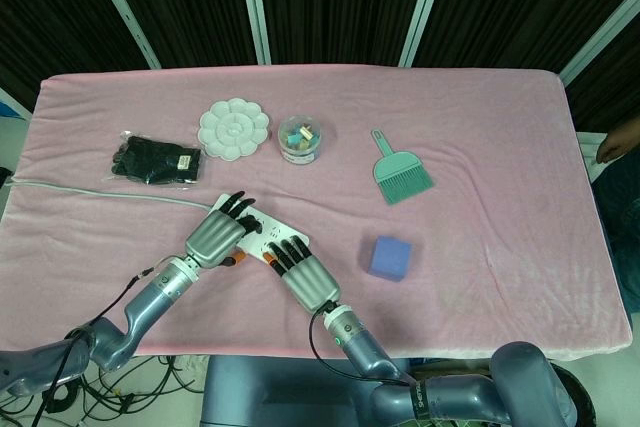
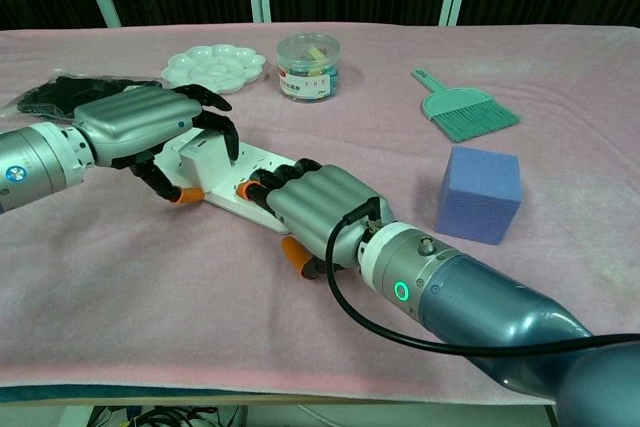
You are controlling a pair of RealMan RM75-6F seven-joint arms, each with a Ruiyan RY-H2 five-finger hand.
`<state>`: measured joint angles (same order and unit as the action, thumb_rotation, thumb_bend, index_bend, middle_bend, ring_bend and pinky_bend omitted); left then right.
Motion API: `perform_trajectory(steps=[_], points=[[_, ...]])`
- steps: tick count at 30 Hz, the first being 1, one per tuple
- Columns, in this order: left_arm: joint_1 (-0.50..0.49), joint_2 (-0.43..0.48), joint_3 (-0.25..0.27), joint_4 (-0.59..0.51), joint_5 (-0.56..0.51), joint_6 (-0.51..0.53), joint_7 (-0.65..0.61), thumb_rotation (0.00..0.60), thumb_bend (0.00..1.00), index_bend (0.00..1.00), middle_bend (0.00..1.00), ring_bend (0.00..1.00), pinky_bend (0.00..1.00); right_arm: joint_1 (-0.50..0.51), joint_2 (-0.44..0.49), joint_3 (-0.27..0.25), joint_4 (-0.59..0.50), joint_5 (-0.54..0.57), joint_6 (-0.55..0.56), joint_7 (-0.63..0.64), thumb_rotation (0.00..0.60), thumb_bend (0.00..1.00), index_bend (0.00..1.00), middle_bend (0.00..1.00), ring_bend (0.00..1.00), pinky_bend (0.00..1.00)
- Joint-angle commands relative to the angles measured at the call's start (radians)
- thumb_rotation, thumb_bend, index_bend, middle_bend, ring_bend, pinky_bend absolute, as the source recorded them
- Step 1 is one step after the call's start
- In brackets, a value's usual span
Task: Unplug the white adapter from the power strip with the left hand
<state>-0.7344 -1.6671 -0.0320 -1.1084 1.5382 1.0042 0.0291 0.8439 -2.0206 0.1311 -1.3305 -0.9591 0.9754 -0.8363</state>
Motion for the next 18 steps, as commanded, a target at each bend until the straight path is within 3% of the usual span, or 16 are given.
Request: perform_trajectory(steps=[1, 9, 18], points=[[-0.002, -0.002, -0.003, 0.002, -0.001, 0.0, -0.004, 0.6, 0.61, 0.52, 0.59, 0.1, 0.02, 0.0, 0.001, -0.001, 0.0, -0.003, 0.0, 0.002, 0.6, 0.61, 0.14, 0.08, 0.1, 0.06], [-0.024, 0.039, -0.032, -0.064, -0.042, -0.045, -0.003, 0.6, 0.67, 0.58, 0.64, 0.16, 0.02, -0.001, 0.007, -0.001, -0.004, 0.001, 0.001, -0.002, 0.6, 0.61, 0.15, 0.08, 0.1, 0.06], [-0.072, 0.14, -0.075, -0.212, -0.192, -0.215, 0.105, 0.6, 0.7, 0.6, 0.66, 0.17, 0.03, 0.001, 0.011, -0.002, -0.012, 0.009, -0.002, -0.012, 0.6, 0.61, 0.16, 0.08, 0.1, 0.06]])
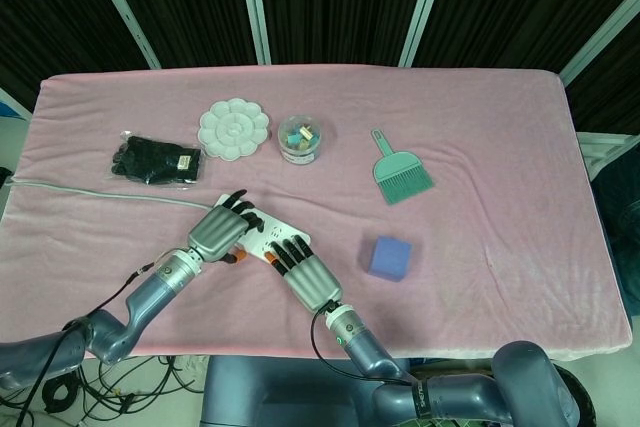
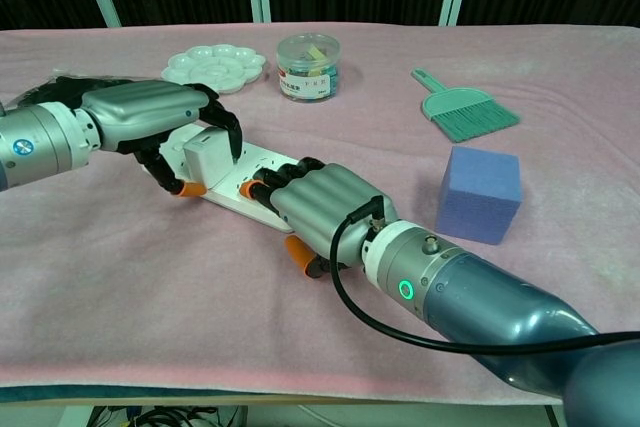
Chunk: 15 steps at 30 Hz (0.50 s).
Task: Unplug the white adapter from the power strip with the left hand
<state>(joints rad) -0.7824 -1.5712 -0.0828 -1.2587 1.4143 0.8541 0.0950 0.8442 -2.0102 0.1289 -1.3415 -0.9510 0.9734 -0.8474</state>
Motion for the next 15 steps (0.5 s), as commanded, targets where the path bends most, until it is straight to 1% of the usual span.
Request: perform_trajectory(steps=[1, 8, 11, 15], points=[[-0.028, 0.053, -0.03, -0.074, -0.084, -0.078, 0.043, 0.6, 0.7, 0.6, 0.66, 0.17, 0.03, 0.001, 0.001, 0.0, -0.002, 0.002, 0.0, -0.002, 0.6, 0.61, 0.16, 0.08, 0.1, 0.06], [-0.072, 0.113, -0.065, -0.141, -0.216, -0.169, 0.112, 0.6, 0.7, 0.61, 0.67, 0.17, 0.03, 0.002, 0.002, -0.002, -0.002, 0.012, -0.003, -0.01, 0.6, 0.61, 0.16, 0.08, 0.1, 0.06], [-0.092, 0.125, -0.073, -0.157, -0.278, -0.188, 0.153, 0.6, 0.71, 0.61, 0.67, 0.18, 0.03, 0.003, 0.0, -0.002, -0.001, 0.015, -0.005, -0.009, 0.6, 0.61, 0.16, 0.08, 0.1, 0.06], [-0.112, 0.124, -0.082, -0.159, -0.328, -0.192, 0.187, 0.6, 0.71, 0.62, 0.67, 0.18, 0.03, 0.002, -0.001, -0.004, 0.001, 0.015, -0.006, -0.007, 0.6, 0.61, 0.16, 0.08, 0.1, 0.06]])
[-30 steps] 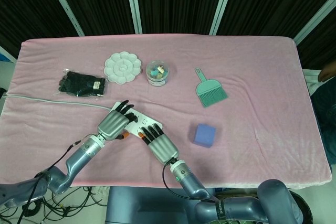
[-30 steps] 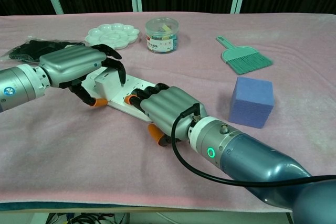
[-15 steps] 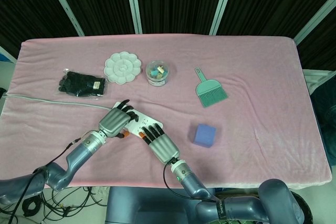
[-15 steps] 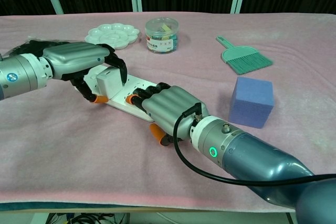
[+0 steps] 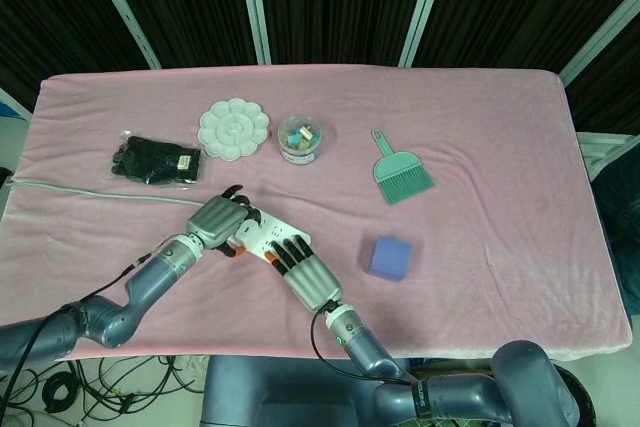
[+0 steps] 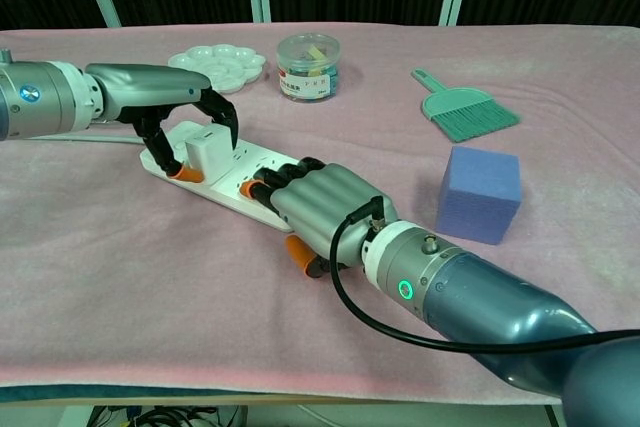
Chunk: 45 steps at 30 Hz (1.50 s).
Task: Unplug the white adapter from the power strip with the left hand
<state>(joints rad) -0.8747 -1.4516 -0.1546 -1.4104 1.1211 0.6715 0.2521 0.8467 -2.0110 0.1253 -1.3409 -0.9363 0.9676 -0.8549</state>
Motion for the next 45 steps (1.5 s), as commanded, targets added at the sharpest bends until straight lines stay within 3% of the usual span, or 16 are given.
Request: perform_trajectory(steps=[1, 10, 19, 31, 41, 45], points=[[-0.026, 0.002, -0.011, -0.006, -0.051, -0.008, 0.042, 0.6, 0.71, 0.62, 0.67, 0.18, 0.03, 0.0, -0.001, -0.001, 0.002, -0.001, -0.001, 0.003, 0.6, 0.61, 0.16, 0.08, 0.1, 0.06], [-0.049, -0.027, -0.003, 0.01, -0.124, 0.004, 0.076, 0.6, 0.72, 0.65, 0.7, 0.21, 0.05, -0.001, 0.002, -0.005, 0.004, -0.001, -0.002, 0.003, 0.6, 0.61, 0.17, 0.08, 0.1, 0.06], [-0.062, -0.039, -0.004, 0.011, -0.127, 0.036, 0.077, 0.6, 0.73, 0.67, 0.71, 0.23, 0.09, 0.0, 0.012, -0.001, -0.005, 0.003, 0.002, 0.001, 0.6, 0.61, 0.17, 0.08, 0.1, 0.06], [-0.032, -0.002, -0.035, -0.046, -0.077, 0.05, -0.079, 0.6, 0.75, 0.71, 0.76, 0.3, 0.23, 0.004, 0.033, -0.007, -0.036, 0.026, -0.005, -0.016, 0.6, 0.61, 0.17, 0.08, 0.1, 0.06], [0.014, 0.051, -0.078, -0.091, 0.015, 0.103, -0.263, 0.6, 0.75, 0.71, 0.76, 0.3, 0.24, 0.007, 0.043, -0.005, -0.052, 0.032, 0.009, -0.021, 0.6, 0.6, 0.17, 0.08, 0.1, 0.06], [0.019, 0.114, -0.08, -0.136, 0.063, 0.117, -0.264, 0.6, 0.75, 0.7, 0.76, 0.3, 0.24, 0.007, 0.039, 0.013, -0.055, 0.006, 0.032, 0.005, 0.6, 0.59, 0.17, 0.08, 0.1, 0.06]])
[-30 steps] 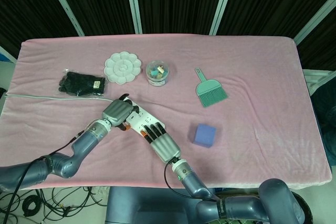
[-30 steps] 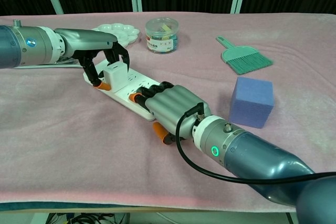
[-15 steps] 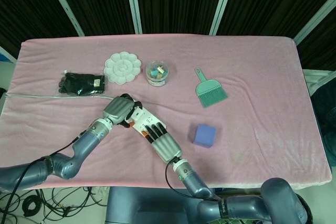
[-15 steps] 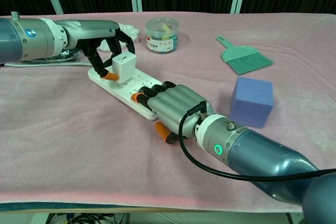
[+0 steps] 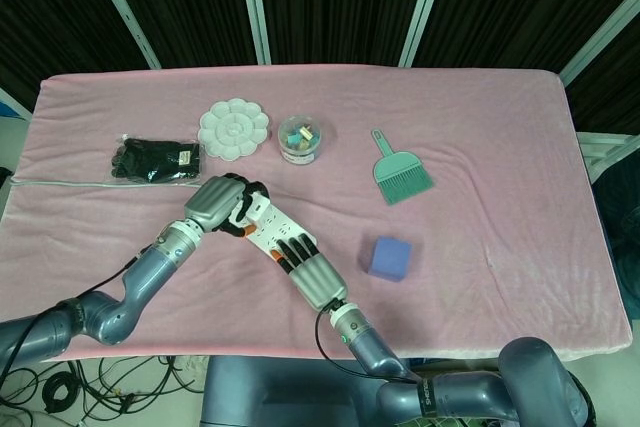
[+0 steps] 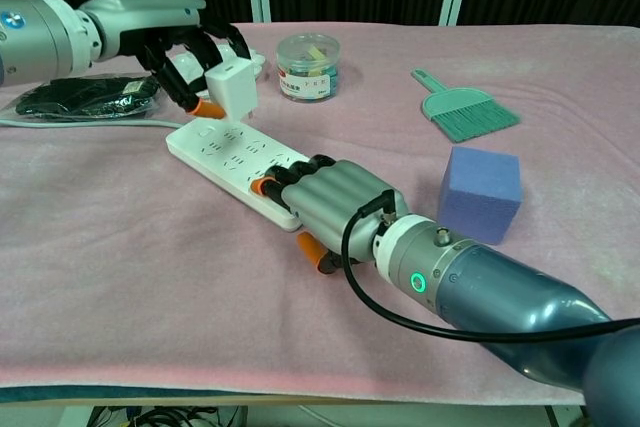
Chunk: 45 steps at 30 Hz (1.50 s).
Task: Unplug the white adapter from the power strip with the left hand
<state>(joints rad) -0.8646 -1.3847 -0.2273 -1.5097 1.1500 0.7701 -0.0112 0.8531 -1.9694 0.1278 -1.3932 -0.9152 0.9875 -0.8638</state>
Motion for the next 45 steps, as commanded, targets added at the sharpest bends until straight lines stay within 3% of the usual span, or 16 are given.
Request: perform_trajectory(steps=[1, 8, 14, 21, 26, 29, 31, 35, 39, 45], points=[[0.011, 0.063, -0.004, -0.049, 0.044, 0.025, 0.01, 0.6, 0.75, 0.7, 0.76, 0.3, 0.24, 0.001, -0.002, 0.016, -0.006, -0.023, 0.018, 0.02, 0.6, 0.58, 0.17, 0.08, 0.1, 0.06], [0.059, 0.17, 0.069, -0.122, 0.105, 0.072, 0.118, 0.6, 0.75, 0.69, 0.75, 0.3, 0.24, -0.001, 0.057, 0.079, -0.113, -0.077, 0.089, 0.046, 0.6, 0.55, 0.17, 0.08, 0.1, 0.06], [0.147, 0.229, 0.161, -0.132, 0.186, 0.147, 0.136, 0.6, 0.74, 0.68, 0.75, 0.3, 0.24, -0.03, 0.205, 0.121, -0.271, -0.079, 0.154, 0.017, 0.6, 0.52, 0.17, 0.08, 0.1, 0.06], [0.261, 0.226, 0.27, -0.017, 0.296, 0.242, 0.08, 0.6, 0.74, 0.67, 0.74, 0.29, 0.24, -0.109, 0.458, 0.135, -0.412, -0.052, 0.186, 0.062, 0.6, 0.5, 0.17, 0.08, 0.1, 0.06], [0.297, 0.191, 0.301, 0.08, 0.325, 0.258, 0.064, 0.6, 0.71, 0.64, 0.7, 0.27, 0.23, -0.176, 0.602, 0.115, -0.428, -0.076, 0.196, 0.158, 0.6, 0.49, 0.17, 0.08, 0.1, 0.06], [0.309, 0.159, 0.309, 0.133, 0.336, 0.264, 0.085, 0.6, 0.58, 0.55, 0.6, 0.21, 0.19, -0.224, 0.669, 0.098, -0.411, -0.103, 0.218, 0.224, 0.6, 0.43, 0.17, 0.08, 0.1, 0.06], [0.312, 0.14, 0.315, 0.161, 0.335, 0.252, 0.109, 0.6, 0.37, 0.41, 0.45, 0.11, 0.11, -0.252, 0.701, 0.087, -0.395, -0.118, 0.23, 0.264, 0.6, 0.39, 0.16, 0.07, 0.1, 0.06], [0.314, 0.115, 0.318, 0.177, 0.288, 0.197, 0.186, 0.6, 0.1, 0.25, 0.21, 0.0, 0.0, -0.31, 0.762, 0.063, -0.346, -0.149, 0.24, 0.37, 0.6, 0.3, 0.12, 0.05, 0.08, 0.06], [0.321, 0.113, 0.293, 0.132, 0.238, 0.198, 0.244, 0.6, 0.02, 0.23, 0.14, 0.0, 0.0, -0.36, 0.808, 0.038, -0.286, -0.19, 0.251, 0.464, 0.6, 0.25, 0.07, 0.02, 0.05, 0.05], [0.341, 0.162, 0.238, 0.018, 0.219, 0.281, 0.237, 0.6, 0.01, 0.23, 0.14, 0.0, 0.0, -0.448, 0.857, 0.029, -0.2, -0.248, 0.326, 0.628, 0.6, 0.24, 0.06, 0.01, 0.04, 0.05]])
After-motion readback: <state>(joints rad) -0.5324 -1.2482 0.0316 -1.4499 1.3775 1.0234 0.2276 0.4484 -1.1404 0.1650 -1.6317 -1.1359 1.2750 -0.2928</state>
